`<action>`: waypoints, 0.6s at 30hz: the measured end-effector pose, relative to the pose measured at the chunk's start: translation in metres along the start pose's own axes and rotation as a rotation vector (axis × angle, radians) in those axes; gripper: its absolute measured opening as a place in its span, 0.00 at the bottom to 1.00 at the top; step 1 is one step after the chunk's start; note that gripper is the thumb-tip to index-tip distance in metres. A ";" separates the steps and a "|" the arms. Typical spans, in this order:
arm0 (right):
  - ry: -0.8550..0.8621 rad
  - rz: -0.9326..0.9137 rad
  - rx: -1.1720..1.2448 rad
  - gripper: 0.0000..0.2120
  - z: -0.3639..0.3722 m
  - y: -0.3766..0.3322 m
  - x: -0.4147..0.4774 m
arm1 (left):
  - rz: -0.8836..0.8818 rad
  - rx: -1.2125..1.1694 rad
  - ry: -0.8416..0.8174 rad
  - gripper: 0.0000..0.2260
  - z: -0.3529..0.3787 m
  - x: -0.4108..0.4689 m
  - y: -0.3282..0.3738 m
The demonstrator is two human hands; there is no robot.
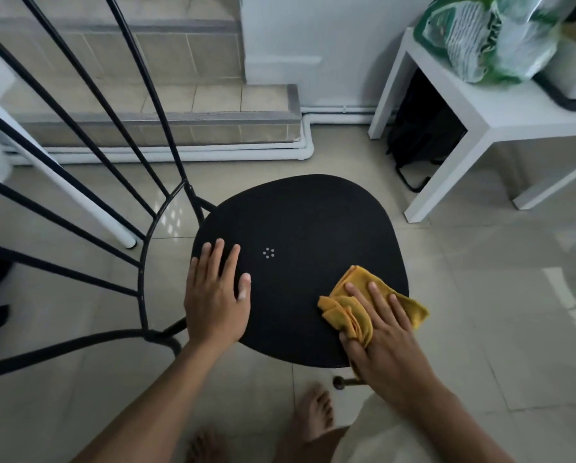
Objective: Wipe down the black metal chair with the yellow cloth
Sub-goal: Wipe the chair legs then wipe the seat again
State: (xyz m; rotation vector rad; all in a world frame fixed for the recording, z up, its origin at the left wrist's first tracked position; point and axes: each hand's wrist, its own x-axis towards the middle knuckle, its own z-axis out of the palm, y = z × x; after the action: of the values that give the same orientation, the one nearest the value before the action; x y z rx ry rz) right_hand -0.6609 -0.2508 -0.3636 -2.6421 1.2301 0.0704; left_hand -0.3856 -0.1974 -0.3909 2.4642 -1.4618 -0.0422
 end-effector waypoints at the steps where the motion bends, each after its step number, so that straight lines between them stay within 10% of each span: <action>1: 0.018 0.062 -0.005 0.27 0.001 -0.007 0.007 | 0.004 0.015 -0.009 0.26 0.000 0.000 0.000; 18: 0.020 0.086 0.029 0.29 -0.001 -0.078 0.063 | 0.030 -0.053 -0.104 0.34 -0.011 0.001 0.000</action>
State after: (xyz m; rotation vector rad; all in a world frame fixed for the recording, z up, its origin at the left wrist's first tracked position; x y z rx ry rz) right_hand -0.5610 -0.2498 -0.3574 -2.5708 1.3409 0.0404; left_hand -0.3837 -0.1959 -0.3803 2.4299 -1.5190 -0.2035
